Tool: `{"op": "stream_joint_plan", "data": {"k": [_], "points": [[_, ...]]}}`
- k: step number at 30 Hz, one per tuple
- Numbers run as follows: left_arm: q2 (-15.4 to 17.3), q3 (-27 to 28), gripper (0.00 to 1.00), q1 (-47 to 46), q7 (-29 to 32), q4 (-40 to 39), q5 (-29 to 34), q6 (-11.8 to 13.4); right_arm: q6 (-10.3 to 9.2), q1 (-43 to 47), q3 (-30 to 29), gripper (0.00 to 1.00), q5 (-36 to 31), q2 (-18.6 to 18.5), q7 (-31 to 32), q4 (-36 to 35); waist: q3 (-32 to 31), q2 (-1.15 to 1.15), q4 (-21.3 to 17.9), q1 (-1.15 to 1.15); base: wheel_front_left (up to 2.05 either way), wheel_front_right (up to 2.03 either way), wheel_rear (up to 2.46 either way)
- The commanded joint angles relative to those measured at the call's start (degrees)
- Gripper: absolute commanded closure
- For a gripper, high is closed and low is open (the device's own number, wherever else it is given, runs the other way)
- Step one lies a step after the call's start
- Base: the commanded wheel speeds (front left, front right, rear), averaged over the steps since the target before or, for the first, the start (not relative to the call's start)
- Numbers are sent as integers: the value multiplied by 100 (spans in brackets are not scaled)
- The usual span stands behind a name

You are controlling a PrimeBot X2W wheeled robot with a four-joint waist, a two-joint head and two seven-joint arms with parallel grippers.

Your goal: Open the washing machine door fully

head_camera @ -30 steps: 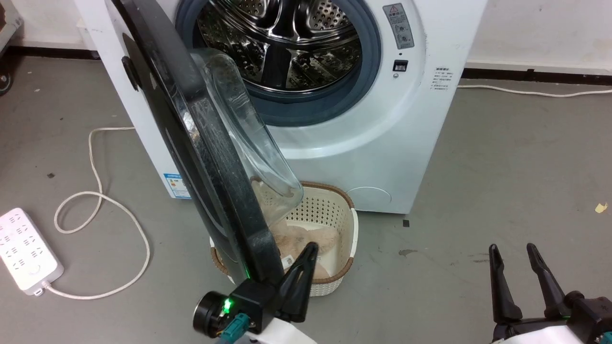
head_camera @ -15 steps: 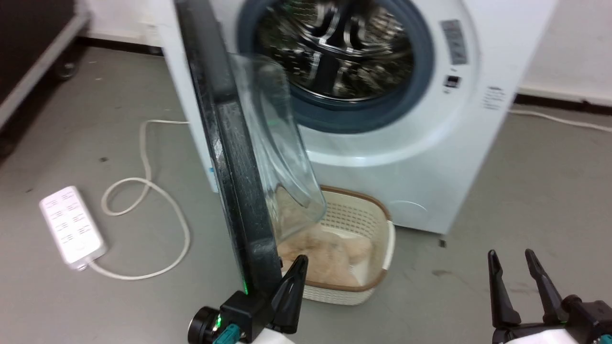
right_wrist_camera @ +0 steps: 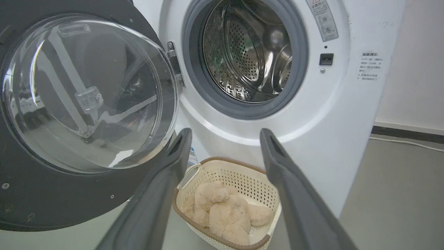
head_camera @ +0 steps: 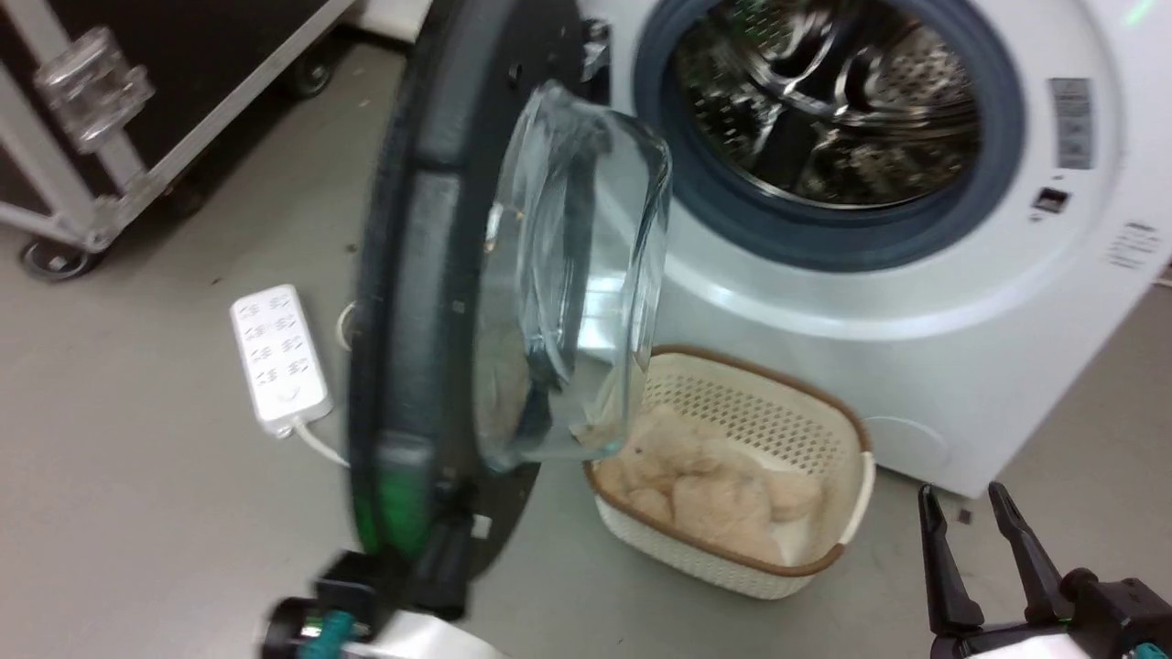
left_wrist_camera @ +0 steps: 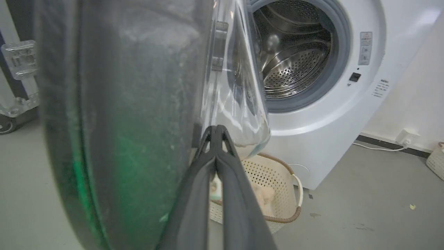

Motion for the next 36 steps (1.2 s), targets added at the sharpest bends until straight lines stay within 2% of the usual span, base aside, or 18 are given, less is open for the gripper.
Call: {"op": "stream_joint_plan", "data": {"k": [1,6,11,19,24,29,34,36], "points": [[106,214,100,-114,5,-2,-96,69,3,-70,-3,0,-23,9,-25,-5,190,0,178,0,0,0,0],[391,833,100,-378,-61,126,-350,182,3,-211,51,0,-109,9,-13,6,475,0,219,0,0,0,0],[781,1459,100,-712,-93,315,-590,244,3,-437,113,0,-202,9,49,-84,826,0,35,0,0,0,0],[1493,2496,100,-1410,22,1299,-1341,31,3,-668,61,0,-302,9,92,-171,1331,0,-273,0,0,0,0],[1957,2787,100,-1862,-46,1964,-1427,-72,3,-795,103,0,-273,9,74,-170,1542,0,-447,0,0,0,0],[2252,2901,100,-2226,-161,2524,-1437,-183,3,-837,81,0,-307,9,56,-131,1610,0,-534,0,0,0,0],[2310,2881,100,-2376,-328,2768,-1351,-296,3,-858,12,0,-301,9,34,-71,1489,0,-589,0,0,0,0],[2287,2839,100,-2363,-390,2654,-1278,-429,3,-863,-8,0,-289,9,19,-56,1378,0,-618,0,0,0,0]]}}
